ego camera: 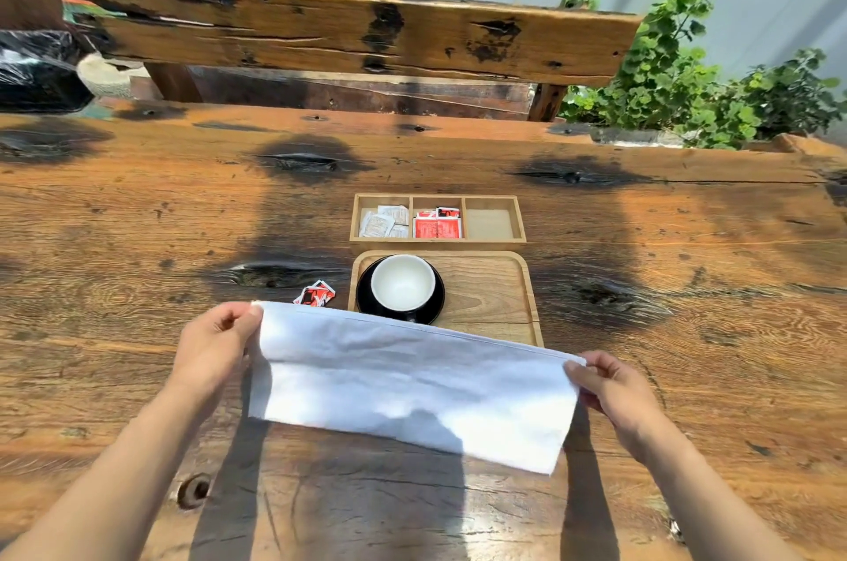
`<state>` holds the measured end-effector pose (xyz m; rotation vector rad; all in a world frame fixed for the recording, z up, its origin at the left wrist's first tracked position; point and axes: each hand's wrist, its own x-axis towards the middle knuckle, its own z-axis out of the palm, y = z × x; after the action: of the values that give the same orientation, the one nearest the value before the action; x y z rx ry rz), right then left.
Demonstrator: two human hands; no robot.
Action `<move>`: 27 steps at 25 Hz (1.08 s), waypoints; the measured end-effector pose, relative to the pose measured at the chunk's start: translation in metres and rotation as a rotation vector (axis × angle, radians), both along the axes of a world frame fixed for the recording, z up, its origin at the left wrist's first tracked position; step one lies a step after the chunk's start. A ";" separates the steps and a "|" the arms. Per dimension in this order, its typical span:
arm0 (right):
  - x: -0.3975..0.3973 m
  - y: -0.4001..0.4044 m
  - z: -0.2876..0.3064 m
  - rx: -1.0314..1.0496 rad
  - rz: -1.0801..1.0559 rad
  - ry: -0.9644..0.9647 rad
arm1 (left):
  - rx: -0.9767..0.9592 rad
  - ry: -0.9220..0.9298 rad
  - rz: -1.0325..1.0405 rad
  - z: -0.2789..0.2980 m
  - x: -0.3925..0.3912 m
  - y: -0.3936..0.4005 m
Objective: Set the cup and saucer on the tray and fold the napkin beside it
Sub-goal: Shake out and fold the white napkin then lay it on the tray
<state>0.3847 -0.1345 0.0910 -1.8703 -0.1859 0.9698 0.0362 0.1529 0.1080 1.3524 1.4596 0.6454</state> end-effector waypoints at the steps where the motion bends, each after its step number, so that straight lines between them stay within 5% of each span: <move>1: -0.004 0.001 0.006 0.009 0.018 -0.018 | 0.081 0.021 -0.005 0.016 0.001 0.006; 5: -0.026 0.007 0.025 -0.005 0.155 -0.118 | 0.413 0.193 0.015 0.074 0.016 0.028; 9: -0.051 0.013 0.019 -0.115 0.284 -0.281 | 0.477 0.056 0.030 0.121 0.043 0.039; 15: -0.081 0.022 -0.015 -0.193 0.294 -0.255 | 0.581 0.013 -0.111 0.151 0.108 0.034; 21: -0.091 0.019 -0.041 -0.237 0.279 -0.183 | 0.525 0.102 -0.290 0.139 0.186 0.017; 27: -0.091 0.010 -0.059 -0.254 0.197 -0.006 | 0.202 0.012 -0.609 0.114 0.266 0.004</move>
<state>0.2934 -0.1246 0.0322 -2.1158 -0.2651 1.1664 0.3017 0.1568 0.2219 1.8481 0.9249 0.3880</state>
